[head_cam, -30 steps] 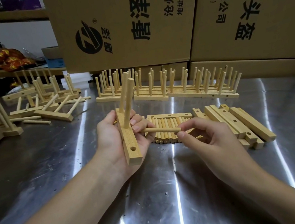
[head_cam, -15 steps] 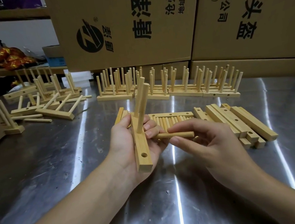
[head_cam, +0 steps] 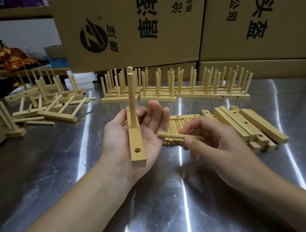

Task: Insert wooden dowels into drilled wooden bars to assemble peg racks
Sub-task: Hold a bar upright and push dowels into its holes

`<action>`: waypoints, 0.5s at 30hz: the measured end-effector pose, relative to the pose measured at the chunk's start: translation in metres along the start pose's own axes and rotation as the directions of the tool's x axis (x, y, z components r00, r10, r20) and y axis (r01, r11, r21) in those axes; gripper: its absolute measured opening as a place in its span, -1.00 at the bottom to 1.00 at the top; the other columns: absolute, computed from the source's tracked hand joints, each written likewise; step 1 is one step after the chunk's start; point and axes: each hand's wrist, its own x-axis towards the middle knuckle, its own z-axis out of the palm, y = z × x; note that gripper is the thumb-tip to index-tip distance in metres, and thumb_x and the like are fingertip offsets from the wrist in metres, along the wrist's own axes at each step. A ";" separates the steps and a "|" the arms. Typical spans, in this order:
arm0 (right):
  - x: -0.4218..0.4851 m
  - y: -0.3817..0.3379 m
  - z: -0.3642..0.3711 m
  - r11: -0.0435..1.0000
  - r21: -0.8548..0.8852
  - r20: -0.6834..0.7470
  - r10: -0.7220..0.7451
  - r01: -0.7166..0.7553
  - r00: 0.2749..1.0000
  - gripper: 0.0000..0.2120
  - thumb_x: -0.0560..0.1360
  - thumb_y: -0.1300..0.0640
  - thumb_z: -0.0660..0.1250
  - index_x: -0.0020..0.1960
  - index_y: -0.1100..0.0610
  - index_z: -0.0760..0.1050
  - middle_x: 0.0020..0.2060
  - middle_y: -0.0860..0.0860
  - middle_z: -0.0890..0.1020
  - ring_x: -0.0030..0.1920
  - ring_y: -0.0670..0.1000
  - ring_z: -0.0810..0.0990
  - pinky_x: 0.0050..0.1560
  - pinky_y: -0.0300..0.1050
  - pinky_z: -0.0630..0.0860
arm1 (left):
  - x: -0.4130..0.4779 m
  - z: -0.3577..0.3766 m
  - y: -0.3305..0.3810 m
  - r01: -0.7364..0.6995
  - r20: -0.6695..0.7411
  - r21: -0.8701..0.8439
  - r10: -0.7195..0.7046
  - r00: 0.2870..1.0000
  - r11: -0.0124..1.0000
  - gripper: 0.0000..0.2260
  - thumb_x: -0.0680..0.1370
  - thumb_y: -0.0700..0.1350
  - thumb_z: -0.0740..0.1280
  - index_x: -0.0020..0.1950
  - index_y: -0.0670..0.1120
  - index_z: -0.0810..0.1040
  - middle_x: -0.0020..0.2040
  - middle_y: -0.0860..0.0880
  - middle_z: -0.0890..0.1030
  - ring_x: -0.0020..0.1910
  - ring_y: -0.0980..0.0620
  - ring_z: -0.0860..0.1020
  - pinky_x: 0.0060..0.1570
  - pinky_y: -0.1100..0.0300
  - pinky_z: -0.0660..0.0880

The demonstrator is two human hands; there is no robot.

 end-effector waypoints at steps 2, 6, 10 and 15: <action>-0.002 0.001 0.000 0.999 -0.013 0.045 0.036 -0.035 0.998 -0.93 0.61 0.07 0.31 0.07 -0.04 0.56 -0.28 0.01 0.50 -0.28 0.01 0.44 -0.30 -0.01 0.40 | -0.001 0.000 0.000 -0.006 -0.015 0.045 0.007 1.000 0.999 -0.60 0.77 0.03 0.12 -0.16 -0.13 0.49 -0.23 -0.13 0.66 -0.19 -0.07 0.73 -0.02 -0.05 0.69; -0.001 -0.008 0.000 0.998 0.039 0.120 -0.057 0.052 0.991 -0.84 0.67 -0.10 0.31 0.11 -0.05 0.59 -0.32 -0.06 0.39 -0.33 -0.08 0.33 -0.35 -0.11 0.31 | 0.001 0.004 0.003 -0.025 -0.070 0.218 0.041 0.997 0.976 -0.57 0.75 0.15 0.12 -0.05 -0.16 0.52 -0.17 -0.16 0.67 -0.21 -0.09 0.72 -0.07 -0.02 0.70; -0.003 -0.017 0.003 0.977 -0.052 0.172 -0.197 0.208 0.965 -0.81 0.70 -0.08 0.33 0.11 -0.06 0.70 -0.33 -0.14 0.52 -0.33 -0.18 0.39 -0.30 -0.35 0.31 | -0.001 0.006 0.002 -0.009 -0.081 0.331 0.039 0.996 0.943 -0.55 0.74 0.20 0.13 -0.12 -0.11 0.49 -0.12 -0.21 0.70 -0.18 -0.14 0.75 -0.11 -0.04 0.72; -0.008 -0.021 0.007 0.964 -0.144 0.242 -0.185 0.224 0.952 -0.81 0.69 -0.11 0.34 0.16 -0.14 0.72 -0.38 -0.19 0.51 -0.37 -0.16 0.40 -0.31 -0.34 0.28 | -0.003 0.003 -0.001 0.012 -0.096 0.339 0.022 0.995 0.941 -0.51 0.72 0.22 0.19 -0.20 -0.13 0.51 -0.02 -0.25 0.67 -0.13 -0.21 0.76 -0.24 -0.04 0.71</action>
